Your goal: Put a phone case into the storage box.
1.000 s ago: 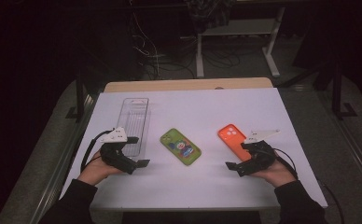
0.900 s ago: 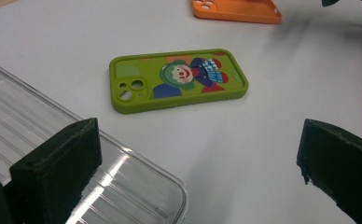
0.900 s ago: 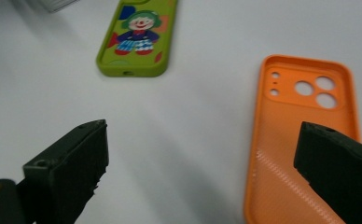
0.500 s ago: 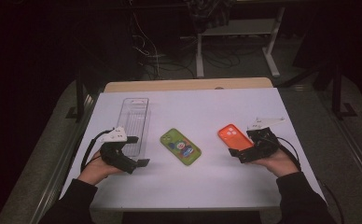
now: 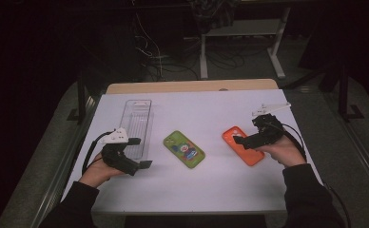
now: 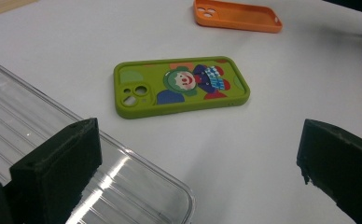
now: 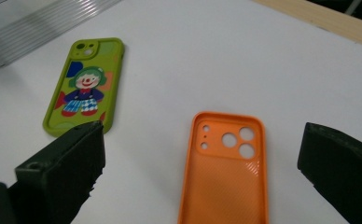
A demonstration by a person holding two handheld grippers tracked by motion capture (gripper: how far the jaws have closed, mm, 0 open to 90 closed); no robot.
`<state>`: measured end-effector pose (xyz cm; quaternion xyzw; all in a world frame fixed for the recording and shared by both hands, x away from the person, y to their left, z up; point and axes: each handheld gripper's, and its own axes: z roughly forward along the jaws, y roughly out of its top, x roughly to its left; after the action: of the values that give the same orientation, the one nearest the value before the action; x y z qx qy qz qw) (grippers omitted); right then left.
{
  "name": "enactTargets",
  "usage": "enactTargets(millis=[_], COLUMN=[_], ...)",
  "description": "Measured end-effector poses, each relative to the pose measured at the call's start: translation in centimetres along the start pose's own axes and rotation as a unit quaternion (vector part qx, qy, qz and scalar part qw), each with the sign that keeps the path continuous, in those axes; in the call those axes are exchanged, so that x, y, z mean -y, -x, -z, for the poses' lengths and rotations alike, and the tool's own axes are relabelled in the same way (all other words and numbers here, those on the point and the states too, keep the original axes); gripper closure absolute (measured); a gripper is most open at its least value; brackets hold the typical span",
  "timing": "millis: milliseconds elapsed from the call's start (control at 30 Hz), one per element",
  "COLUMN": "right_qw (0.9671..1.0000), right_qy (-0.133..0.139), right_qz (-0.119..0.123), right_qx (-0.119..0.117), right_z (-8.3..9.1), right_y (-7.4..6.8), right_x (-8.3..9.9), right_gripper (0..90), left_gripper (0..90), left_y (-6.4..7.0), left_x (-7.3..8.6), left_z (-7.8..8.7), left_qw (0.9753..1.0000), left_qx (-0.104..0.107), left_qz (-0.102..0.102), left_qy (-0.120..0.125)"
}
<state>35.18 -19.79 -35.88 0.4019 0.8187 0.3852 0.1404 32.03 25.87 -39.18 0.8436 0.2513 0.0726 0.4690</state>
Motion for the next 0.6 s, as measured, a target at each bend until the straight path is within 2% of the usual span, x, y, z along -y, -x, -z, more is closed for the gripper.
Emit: enactTargets(millis=[200,267,433,500,600], right_qw=[0.9999,0.9999,0.9989,0.9978,0.9966], right_qy=[0.005,0.001,0.001,-0.005,-0.009], right_qz=[-0.006,-0.007,-0.027,-0.041,-0.047], right_qx=[0.007,0.015,0.037,0.052,0.068], right_z=[-0.6,-0.9,-1.3,-1.4,-1.6], right_y=[0.7,1.0,1.6,1.8,2.1], right_x=[-1.0,-1.1,-1.4,-1.4,-1.3], right_gripper=[0.0,0.0,0.0,0.0,0.0], left_gripper=[0.0,0.0,0.0,0.0,0.0], left_y=[-0.1,-0.1,-0.1,0.0,0.0], left_x=[0.0,0.0,0.0,0.0,0.0], left_z=[-0.1,-0.1,-0.1,-0.2,-0.2], left_qw=[1.0000,1.0000,1.0000,1.0000,1.0000], left_qx=[-0.001,0.000,0.000,0.002,0.002], left_qz=[-0.004,-0.003,-0.002,-0.002,-0.003], left_qy=[0.000,0.000,-0.002,-0.001,-0.002])
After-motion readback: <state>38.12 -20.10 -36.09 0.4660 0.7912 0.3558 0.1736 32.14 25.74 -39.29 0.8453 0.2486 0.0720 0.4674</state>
